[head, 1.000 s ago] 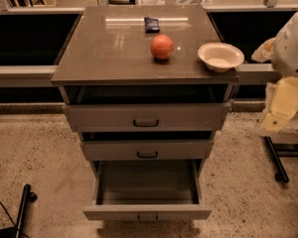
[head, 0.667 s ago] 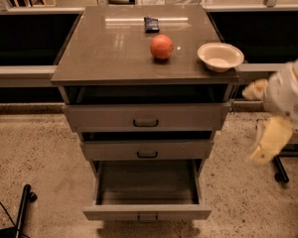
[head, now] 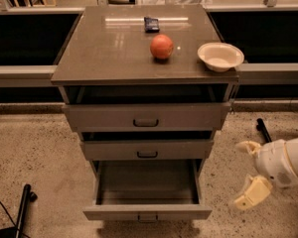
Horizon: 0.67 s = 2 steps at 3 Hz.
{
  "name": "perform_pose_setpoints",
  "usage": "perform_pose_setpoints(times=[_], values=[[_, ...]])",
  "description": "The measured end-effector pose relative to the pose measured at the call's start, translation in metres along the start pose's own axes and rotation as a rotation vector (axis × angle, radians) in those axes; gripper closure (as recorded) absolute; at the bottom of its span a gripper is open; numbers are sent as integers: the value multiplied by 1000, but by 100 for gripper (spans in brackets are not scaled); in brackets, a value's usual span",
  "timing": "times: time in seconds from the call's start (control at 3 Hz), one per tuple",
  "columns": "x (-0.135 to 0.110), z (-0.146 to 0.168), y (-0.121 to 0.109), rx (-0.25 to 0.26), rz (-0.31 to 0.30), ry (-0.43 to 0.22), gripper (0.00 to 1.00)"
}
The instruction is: Close bottom drawer
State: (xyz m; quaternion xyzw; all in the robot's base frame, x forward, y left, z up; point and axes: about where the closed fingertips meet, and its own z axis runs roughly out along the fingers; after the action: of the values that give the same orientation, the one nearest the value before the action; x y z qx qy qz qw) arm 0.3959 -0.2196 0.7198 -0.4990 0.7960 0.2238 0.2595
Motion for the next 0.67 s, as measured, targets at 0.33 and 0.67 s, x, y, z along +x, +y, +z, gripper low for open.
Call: perform_pose_setpoints(times=[0.33, 0.67], values=[[3, 5, -4, 5, -2, -5, 0], [-3, 29, -22, 3, 41, -10, 0]])
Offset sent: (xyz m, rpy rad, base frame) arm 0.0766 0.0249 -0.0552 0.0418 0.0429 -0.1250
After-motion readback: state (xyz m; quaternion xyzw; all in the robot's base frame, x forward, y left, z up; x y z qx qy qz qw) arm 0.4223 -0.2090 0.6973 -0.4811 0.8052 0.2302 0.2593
